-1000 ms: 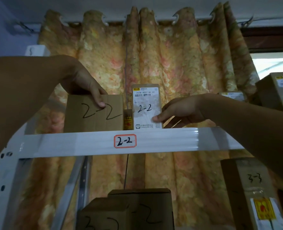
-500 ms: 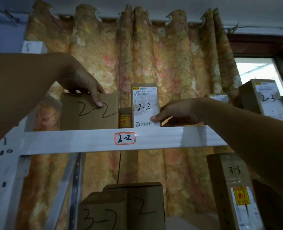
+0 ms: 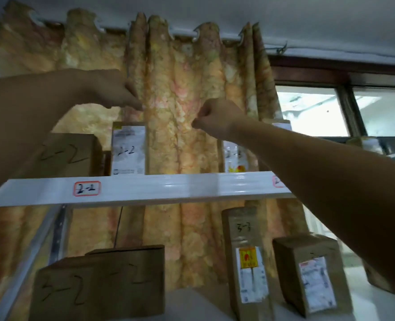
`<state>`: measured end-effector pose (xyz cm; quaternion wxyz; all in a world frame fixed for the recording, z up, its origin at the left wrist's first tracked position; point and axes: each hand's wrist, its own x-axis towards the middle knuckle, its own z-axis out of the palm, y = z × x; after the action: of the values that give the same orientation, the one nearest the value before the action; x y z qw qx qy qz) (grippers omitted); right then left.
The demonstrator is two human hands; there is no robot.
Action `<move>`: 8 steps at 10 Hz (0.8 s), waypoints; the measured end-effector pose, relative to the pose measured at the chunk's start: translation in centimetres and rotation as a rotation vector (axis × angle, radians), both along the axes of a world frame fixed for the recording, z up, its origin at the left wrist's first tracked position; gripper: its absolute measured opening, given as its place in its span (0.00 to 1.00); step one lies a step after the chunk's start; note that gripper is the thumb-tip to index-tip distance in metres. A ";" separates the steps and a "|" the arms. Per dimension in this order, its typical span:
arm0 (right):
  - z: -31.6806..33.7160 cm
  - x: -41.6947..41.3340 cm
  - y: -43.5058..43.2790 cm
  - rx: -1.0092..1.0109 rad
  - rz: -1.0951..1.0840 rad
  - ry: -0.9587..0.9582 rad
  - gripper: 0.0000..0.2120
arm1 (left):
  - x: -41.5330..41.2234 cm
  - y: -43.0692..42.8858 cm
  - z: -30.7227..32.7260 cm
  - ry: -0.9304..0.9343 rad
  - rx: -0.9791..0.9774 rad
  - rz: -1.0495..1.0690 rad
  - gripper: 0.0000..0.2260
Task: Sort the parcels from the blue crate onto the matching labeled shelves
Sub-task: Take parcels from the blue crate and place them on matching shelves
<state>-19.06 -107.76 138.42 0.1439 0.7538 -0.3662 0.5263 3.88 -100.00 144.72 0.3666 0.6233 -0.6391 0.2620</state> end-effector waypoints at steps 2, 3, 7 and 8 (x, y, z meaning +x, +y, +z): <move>-1.5 -14.7 -2.5 -0.251 -0.096 -0.257 0.22 | -12.5 -4.9 -3.6 0.017 0.001 -0.078 0.18; -1.4 -19.7 -4.4 -0.219 -0.092 -0.352 0.20 | -15.8 -7.7 -3.9 0.083 0.040 -0.089 0.22; -1.5 -29.1 -13.9 0.438 0.291 -0.347 0.20 | -20.6 -15.6 -5.1 0.453 0.232 -0.246 0.36; -1.7 -28.6 -15.5 0.518 0.330 -0.228 0.18 | -20.4 -17.2 -5.4 0.493 0.260 -0.268 0.38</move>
<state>-47.65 -123.31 136.71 -0.1820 0.7506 -0.3747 0.5129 -16.54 -117.21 139.36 0.4591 0.6199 -0.6355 -0.0319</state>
